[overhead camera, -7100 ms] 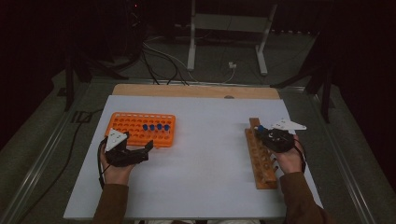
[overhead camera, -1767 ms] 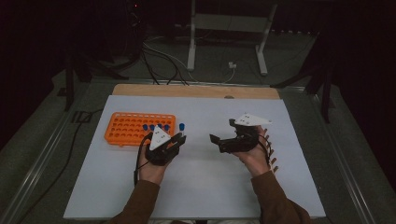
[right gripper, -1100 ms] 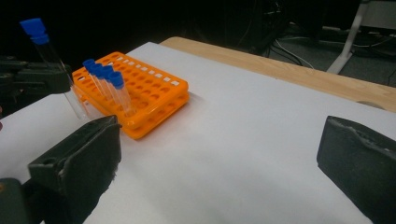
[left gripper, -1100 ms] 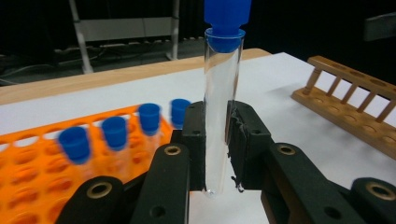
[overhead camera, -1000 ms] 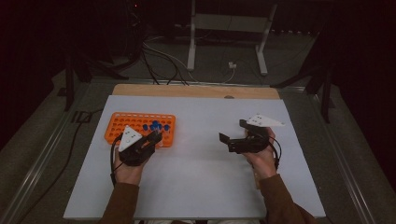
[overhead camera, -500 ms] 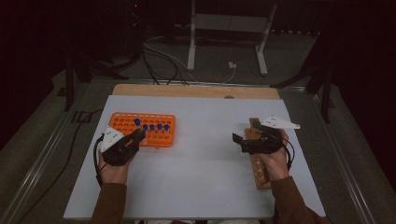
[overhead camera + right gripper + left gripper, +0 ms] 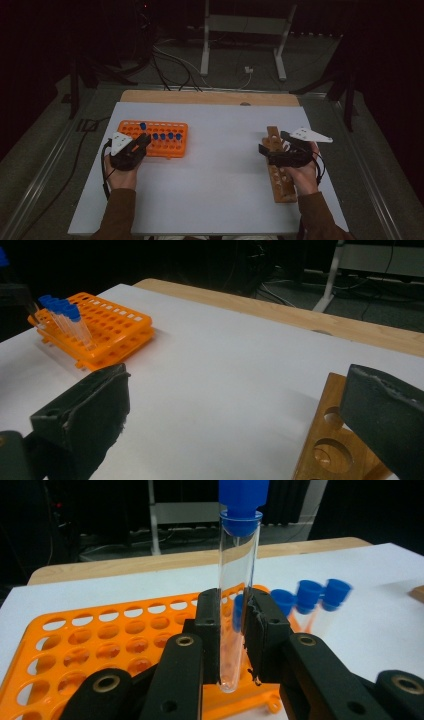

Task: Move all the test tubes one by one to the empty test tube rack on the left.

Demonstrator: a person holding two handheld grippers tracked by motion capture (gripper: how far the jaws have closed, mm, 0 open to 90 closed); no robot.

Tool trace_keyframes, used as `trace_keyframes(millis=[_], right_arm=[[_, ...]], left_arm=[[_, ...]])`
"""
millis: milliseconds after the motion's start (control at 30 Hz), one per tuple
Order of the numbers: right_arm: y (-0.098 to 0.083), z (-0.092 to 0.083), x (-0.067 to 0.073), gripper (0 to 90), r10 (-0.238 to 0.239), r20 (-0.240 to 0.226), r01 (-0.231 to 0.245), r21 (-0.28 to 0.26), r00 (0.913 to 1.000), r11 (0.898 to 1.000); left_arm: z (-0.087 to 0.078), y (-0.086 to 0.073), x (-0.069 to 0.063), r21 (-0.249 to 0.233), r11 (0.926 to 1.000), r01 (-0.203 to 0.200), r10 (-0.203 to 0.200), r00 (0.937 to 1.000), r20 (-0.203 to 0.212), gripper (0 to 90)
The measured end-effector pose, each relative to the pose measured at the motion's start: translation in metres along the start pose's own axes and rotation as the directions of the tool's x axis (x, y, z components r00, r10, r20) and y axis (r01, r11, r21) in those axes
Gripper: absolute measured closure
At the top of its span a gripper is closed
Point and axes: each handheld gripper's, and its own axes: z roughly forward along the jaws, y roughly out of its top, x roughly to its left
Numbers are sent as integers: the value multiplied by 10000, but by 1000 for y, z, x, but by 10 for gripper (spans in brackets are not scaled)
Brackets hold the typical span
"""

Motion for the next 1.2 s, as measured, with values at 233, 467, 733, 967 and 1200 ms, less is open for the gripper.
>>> trace_keyframes(millis=[233,467,733,967,1200], right_arm=[[-1,0,0,0,-7,-34,7,-54,10000,10000],[-2,-1,0,0,-28,-63,27,-80,10000,10000],[-3,-1,-1,0,-14,-86,13,-80,10000,10000],[-4,0,0,0,-63,-115,62,-40,9999,10000],[-5,1,1,0,-156,-91,156,-11,9998,9999]], left_arm=[[15,-5,3,320,9994,118,-108,9995,-283,782],[23,-12,3,883,9960,-125,156,9993,-345,782],[27,-22,5,1472,9890,-153,201,9993,-316,784],[28,-22,4,1615,9865,-256,308,9991,-301,784],[30,-23,3,1799,9830,-372,434,9986,-305,784]])
